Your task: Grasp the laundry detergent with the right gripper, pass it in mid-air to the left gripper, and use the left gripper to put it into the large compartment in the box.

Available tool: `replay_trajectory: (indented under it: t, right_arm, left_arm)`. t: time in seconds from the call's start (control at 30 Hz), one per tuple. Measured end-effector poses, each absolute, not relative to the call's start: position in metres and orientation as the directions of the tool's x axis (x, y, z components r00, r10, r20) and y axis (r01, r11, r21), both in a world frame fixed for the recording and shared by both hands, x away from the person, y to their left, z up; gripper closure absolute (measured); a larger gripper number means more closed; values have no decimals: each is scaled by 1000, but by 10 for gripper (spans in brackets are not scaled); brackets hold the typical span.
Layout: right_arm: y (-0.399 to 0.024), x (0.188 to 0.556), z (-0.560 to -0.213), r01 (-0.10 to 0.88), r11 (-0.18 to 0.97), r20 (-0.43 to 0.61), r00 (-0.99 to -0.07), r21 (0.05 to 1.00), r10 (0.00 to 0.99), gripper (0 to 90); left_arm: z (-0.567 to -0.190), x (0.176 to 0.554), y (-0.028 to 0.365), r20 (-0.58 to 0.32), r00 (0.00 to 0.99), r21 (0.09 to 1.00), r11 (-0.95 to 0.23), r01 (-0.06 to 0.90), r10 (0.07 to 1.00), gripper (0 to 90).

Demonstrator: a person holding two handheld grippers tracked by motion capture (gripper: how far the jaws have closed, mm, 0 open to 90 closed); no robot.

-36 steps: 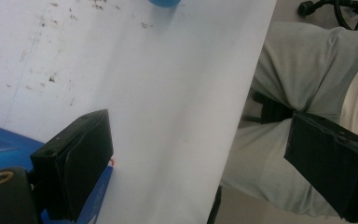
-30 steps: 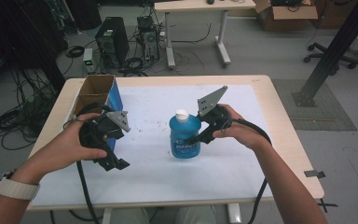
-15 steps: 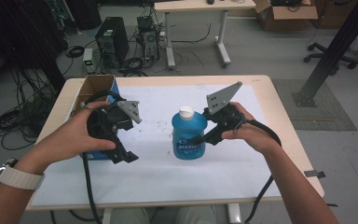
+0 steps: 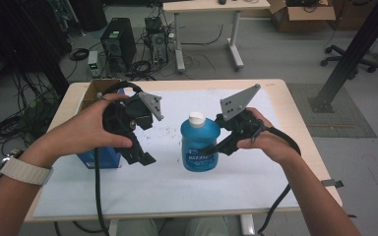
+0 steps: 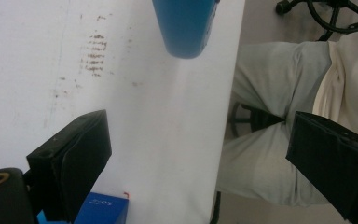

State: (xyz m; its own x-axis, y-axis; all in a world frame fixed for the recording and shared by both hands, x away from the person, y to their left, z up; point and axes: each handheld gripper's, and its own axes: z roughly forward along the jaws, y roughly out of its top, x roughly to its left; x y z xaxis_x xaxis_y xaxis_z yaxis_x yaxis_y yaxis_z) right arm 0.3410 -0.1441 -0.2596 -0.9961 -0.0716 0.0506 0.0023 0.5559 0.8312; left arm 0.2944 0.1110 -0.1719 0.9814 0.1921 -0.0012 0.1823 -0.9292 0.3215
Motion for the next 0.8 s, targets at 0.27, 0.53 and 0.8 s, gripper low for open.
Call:
replay_trajectory:
  t: [0.27,0.53,0.8]
  right_arm:
    - [-133,338,-259,-10,564,53,-994,825,-95,439]
    - [-125,337,-259,-15,574,59,-992,819,-111,439]
    - [-115,335,-262,-17,579,63,-991,815,-117,439]
  left_arm:
    - [-159,297,95,16,987,315,-938,147,160,67]
    - [-155,299,83,19,991,299,-946,121,133,67]
    - [-154,299,77,20,991,298,-947,117,129,60]
